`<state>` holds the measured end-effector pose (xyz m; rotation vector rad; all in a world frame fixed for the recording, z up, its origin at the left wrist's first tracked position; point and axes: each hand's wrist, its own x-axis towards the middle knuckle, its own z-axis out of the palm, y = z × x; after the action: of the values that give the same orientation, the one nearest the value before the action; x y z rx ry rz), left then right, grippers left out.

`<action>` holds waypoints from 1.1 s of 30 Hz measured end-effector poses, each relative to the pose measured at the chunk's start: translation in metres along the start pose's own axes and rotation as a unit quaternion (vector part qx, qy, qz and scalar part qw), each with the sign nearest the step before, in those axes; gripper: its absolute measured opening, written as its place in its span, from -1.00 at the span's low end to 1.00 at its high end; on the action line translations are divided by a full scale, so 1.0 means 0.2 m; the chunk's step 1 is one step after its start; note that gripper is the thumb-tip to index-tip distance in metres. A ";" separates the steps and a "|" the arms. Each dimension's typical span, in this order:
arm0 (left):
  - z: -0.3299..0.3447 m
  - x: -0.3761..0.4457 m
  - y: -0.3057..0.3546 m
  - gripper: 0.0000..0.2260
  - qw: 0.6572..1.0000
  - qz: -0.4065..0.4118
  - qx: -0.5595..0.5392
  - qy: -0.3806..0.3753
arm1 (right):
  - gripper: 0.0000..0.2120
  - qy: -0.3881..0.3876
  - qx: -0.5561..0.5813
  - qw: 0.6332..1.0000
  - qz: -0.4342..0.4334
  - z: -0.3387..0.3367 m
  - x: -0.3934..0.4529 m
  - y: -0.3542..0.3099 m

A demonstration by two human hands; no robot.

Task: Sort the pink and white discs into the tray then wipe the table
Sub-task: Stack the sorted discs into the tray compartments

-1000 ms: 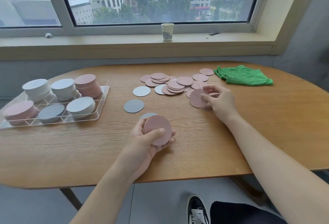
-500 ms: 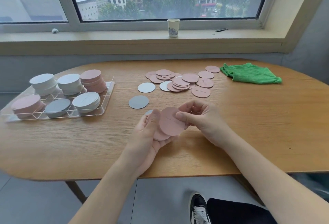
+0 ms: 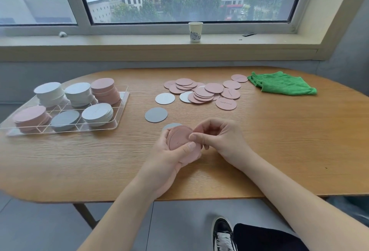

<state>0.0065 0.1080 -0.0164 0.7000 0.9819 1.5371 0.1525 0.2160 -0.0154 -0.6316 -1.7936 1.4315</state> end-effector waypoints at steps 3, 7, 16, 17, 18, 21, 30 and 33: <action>-0.01 0.01 -0.01 -0.55 1.000 -0.012 -0.013 0.001 | -0.89 0.016 -0.011 1.000 0.000 -0.03 0.02 0.01; -0.01 0.01 0.00 -0.51 0.999 -0.026 -0.018 0.011 | -0.87 0.124 -0.169 0.978 0.005 -0.17 0.14 0.06; -0.01 0.01 0.01 -0.54 0.999 -0.035 -0.025 0.016 | -0.30 0.231 -0.467 0.837 0.167 -0.41 0.50 0.23; -0.01 0.01 0.01 -0.55 0.999 -0.036 -0.026 0.016 | -0.26 0.236 -0.480 0.825 0.180 -0.41 0.50 0.22; -0.01 0.01 0.01 -0.57 0.999 -0.036 -0.026 0.015 | -0.26 0.240 -0.485 0.821 0.183 -0.41 0.51 0.22; -0.01 0.01 0.01 -0.62 0.999 -0.039 -0.019 0.011 | -0.40 0.243 -0.465 0.835 0.167 -0.41 0.49 0.22; 0.00 0.01 0.02 -0.49 0.999 -0.033 -0.025 0.025 | -0.57 0.176 -0.271 0.941 0.105 -0.43 0.40 0.19; 0.00 0.01 0.01 -0.55 0.998 -0.028 -0.038 0.036 | -0.78 0.158 -0.130 0.977 0.066 -0.40 0.35 0.16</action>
<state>0.0052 0.1103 -0.0149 0.5630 0.9822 1.5514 0.1714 0.3244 -0.0211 -1.0688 -1.7194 1.1108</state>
